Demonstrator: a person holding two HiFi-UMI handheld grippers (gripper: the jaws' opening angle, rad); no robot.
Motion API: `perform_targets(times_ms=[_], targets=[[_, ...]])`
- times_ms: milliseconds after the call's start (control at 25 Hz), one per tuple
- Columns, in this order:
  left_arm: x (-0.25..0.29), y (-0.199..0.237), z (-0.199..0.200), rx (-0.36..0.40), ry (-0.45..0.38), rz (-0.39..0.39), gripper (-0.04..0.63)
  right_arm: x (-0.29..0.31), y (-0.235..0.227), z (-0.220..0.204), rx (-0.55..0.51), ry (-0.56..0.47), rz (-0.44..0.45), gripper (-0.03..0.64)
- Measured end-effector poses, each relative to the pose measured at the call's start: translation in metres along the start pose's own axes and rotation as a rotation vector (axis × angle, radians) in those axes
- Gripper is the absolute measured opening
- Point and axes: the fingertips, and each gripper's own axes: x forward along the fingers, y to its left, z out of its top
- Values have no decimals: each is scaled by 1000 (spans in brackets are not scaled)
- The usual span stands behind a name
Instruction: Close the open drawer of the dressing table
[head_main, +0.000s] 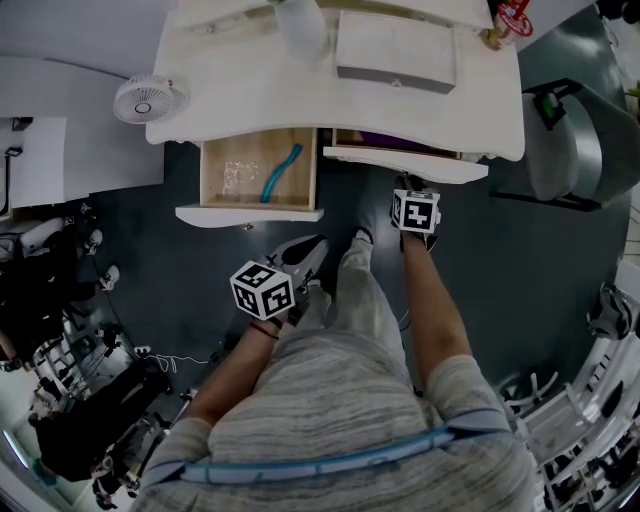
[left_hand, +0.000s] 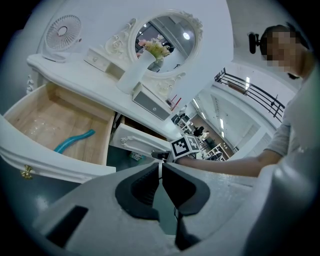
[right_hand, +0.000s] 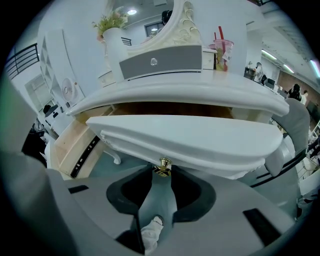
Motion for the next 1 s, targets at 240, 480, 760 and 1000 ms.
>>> perform_targets(times_ms=[240, 480, 760, 1000], targets=[[4, 2, 5, -8, -7, 0, 32, 6, -2, 10, 1, -19, -9, 117], [8, 4, 6, -12, -4, -2, 31, 12, -5, 18, 8, -42, -14, 117], [8, 7, 7, -26, -8, 8, 31, 18, -9, 34, 10, -70, -12, 117], [12, 8, 6, -39, -15, 10, 31, 25, -13, 44, 1, -90, -29, 117]])
